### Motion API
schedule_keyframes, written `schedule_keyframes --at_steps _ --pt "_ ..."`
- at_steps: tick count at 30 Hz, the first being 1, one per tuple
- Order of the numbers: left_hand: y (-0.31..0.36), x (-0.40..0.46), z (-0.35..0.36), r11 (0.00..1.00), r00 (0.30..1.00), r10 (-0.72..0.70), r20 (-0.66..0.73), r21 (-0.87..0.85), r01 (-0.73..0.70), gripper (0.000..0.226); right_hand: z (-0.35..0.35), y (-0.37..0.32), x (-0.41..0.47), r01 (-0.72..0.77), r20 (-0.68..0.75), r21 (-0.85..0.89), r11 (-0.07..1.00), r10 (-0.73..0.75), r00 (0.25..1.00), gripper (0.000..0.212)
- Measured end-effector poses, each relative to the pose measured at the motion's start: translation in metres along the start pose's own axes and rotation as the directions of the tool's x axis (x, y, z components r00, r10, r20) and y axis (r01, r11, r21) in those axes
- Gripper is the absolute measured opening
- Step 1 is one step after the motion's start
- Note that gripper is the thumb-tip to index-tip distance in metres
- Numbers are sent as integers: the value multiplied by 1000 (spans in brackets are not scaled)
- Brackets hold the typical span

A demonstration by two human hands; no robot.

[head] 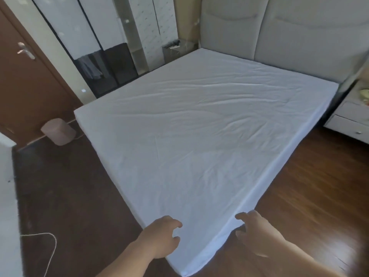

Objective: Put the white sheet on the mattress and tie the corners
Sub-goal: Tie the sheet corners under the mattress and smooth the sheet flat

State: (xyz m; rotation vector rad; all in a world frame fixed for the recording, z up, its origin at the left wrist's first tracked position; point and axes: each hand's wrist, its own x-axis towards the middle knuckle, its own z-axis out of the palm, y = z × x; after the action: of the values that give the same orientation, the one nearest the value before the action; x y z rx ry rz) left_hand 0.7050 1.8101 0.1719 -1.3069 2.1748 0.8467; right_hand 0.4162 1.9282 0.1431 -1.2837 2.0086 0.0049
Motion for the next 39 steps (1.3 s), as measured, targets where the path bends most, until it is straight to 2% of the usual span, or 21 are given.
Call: schedule_keyframes --at_steps 2,5,10,18,21,24,27,30,32,33,35,36,38,39 --pt "-29 35 18 999 998 45 48 26 -46 51 33 -11 17 -71 -2 -2 997 71 997 58" --pt "-64 80 51 995 990 69 125 59 -77 53 90 -23 43 -133 78 -24 991 135 988 62" --pt "-100 151 110 986 983 81 166 132 -104 60 185 -37 107 -101 142 -77 992 111 984 63" --pt "-117 272 174 972 997 70 36 221 -76 71 255 -46 250 105 58 -349 931 -90 994 79" --pt "-125 284 200 969 999 42 -19 246 -36 78 275 -38 261 116 17 -424 898 -120 993 79" --pt "-130 269 219 957 997 68 -33 285 -56 78 284 -31 245 131 55 -427 895 -119 991 74" --pt "-132 246 221 961 994 104 42 253 -111 75 284 -32 223 148 154 -408 901 -91 984 74" --pt "-131 226 223 962 977 96 189 234 -140 72 281 -37 208 153 340 -373 915 -19 940 69" --pt "-132 220 215 959 947 87 308 233 -163 62 271 -46 205 206 440 -429 879 4 898 56" --pt "-131 219 207 965 935 87 344 206 -165 50 265 -52 206 220 442 -445 868 -1 897 47" --pt "-133 222 197 976 948 103 302 153 -155 33 258 -62 214 199 306 -406 892 -72 949 38" --pt "-137 227 195 976 973 103 208 167 -139 34 257 -63 220 186 187 -368 911 -123 975 40" --pt "-146 239 197 971 995 96 31 217 -101 54 261 -54 233 179 32 -364 914 -179 983 54" --pt "-154 240 204 971 997 64 46 226 -73 70 270 -47 232 160 39 -391 907 -157 987 61"
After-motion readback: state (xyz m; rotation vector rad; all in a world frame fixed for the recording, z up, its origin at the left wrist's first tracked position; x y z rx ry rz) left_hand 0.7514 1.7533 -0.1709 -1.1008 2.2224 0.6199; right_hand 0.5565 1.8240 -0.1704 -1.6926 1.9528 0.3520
